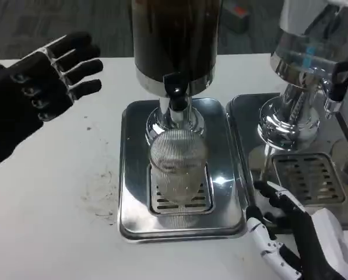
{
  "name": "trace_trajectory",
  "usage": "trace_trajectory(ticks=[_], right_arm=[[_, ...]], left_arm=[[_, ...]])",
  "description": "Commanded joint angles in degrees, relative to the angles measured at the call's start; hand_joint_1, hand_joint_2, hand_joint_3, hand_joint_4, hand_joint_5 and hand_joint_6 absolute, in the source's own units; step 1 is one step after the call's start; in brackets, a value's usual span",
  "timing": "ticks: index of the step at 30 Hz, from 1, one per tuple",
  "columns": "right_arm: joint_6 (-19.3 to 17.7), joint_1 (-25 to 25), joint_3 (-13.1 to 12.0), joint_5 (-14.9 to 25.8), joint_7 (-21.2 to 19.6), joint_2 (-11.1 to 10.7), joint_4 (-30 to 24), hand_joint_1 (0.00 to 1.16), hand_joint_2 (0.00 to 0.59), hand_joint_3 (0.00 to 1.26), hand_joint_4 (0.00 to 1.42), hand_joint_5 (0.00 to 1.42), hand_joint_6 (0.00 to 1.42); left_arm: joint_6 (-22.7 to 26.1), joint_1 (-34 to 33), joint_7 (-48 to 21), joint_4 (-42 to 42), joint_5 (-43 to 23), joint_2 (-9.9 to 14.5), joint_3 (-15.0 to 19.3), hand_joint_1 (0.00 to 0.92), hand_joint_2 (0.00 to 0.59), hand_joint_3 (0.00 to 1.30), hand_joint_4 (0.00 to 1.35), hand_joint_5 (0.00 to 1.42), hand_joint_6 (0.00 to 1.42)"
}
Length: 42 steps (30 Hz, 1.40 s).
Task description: Grasp the cup under the faucet to collect the drink, then remove the cup.
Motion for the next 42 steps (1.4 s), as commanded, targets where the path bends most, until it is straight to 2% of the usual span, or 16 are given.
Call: trace_trajectory(ticks=[1,6,12,20,26,42], right_arm=[[0.2,-0.4,0.0,0.6,-0.4,0.4,1.1,0.25,0.419,0.25,0.22,0.22,0.32],[0.3,-0.2,0.1,1.0,-0.6,0.7,1.2,0.25,0.419,0.25,0.22,0.22,0.32],[0.4,0.1,0.0,1.5,-1.0,1.1,1.4,0.25,0.420,0.25,0.22,0.22,0.31],[0.4,0.5,0.2,2.3,-1.9,2.1,2.2,0.24,0.420,0.25,0.22,0.22,0.31],[0.4,0.9,0.5,2.7,-2.9,2.7,2.5,0.24,0.420,0.26,0.22,0.22,0.31],[0.2,1.3,0.5,4.5,-3.3,4.2,3.5,0.22,0.420,0.27,0.22,0.23,0.31]], left_arm=[[6.9,-2.8,-4.4,1.4,0.4,0.2,1.1,0.000,0.035,0.11,0.00,0.02,0.04],[10.5,-5.2,-6.5,2.7,1.9,-0.7,1.3,0.000,0.034,0.10,0.00,0.02,0.04],[11.4,-8.1,-7.0,4.5,4.6,-2.7,0.9,0.000,0.036,0.10,0.00,0.01,0.04],[9.9,-12.1,-6.6,7.4,9.3,-6.5,-0.2,0.000,0.041,0.09,0.00,0.00,0.04],[6.9,-14.3,-5.8,8.5,13.0,-9.6,-1.0,0.000,0.040,0.09,0.00,0.00,0.04],[1.8,-16.0,-4.1,8.0,16.9,-13.6,-1.4,0.000,0.042,0.11,0.00,0.01,0.04]])
